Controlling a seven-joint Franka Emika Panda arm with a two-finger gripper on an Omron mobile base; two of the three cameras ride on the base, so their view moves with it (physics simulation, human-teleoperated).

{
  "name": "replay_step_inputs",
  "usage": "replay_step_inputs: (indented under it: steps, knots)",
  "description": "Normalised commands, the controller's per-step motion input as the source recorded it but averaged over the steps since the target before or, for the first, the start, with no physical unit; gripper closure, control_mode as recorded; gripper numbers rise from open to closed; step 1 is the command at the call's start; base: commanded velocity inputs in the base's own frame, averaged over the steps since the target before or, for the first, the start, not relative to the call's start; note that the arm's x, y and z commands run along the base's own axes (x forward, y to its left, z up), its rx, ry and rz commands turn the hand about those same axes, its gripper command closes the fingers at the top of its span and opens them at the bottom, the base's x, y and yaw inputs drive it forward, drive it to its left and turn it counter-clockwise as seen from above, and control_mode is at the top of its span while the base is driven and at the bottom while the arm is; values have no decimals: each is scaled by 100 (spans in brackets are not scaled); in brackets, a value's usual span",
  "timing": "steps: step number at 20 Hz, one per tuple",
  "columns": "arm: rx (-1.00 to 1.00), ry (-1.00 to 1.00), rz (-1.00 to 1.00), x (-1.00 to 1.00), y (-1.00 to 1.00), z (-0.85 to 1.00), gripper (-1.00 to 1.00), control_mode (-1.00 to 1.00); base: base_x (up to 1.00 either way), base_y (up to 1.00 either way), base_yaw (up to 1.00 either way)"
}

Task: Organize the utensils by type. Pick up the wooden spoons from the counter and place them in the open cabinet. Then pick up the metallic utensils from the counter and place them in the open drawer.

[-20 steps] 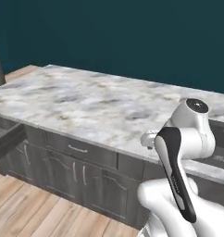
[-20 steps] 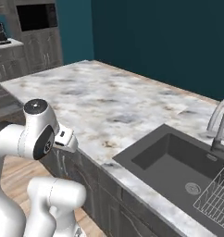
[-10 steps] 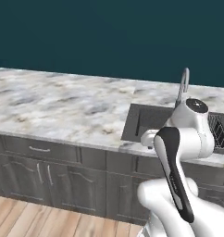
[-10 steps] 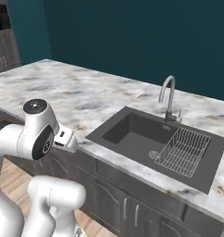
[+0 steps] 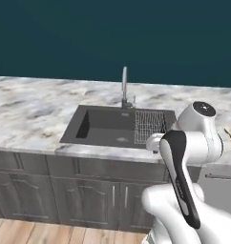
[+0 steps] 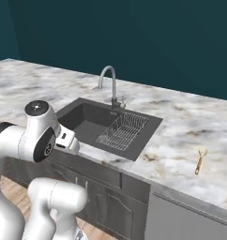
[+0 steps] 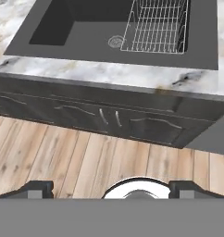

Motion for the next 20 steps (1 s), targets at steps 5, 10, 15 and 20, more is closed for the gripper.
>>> replay_step_inputs:
  steps: [5, 10, 15, 20]
  knots:
    - [0, 0, 0, 0, 0, 0, -100, 100, -1, -100, -18]
    - [0, 0, 0, 0, 0, 0, -100, 100, 0, -87, -12]
    - [0, 0, 0, 0, 0, 0, -100, 100, 8, -70, -8]
    - [0, 0, 0, 0, 0, 0, -100, 100, 21, -53, -2]
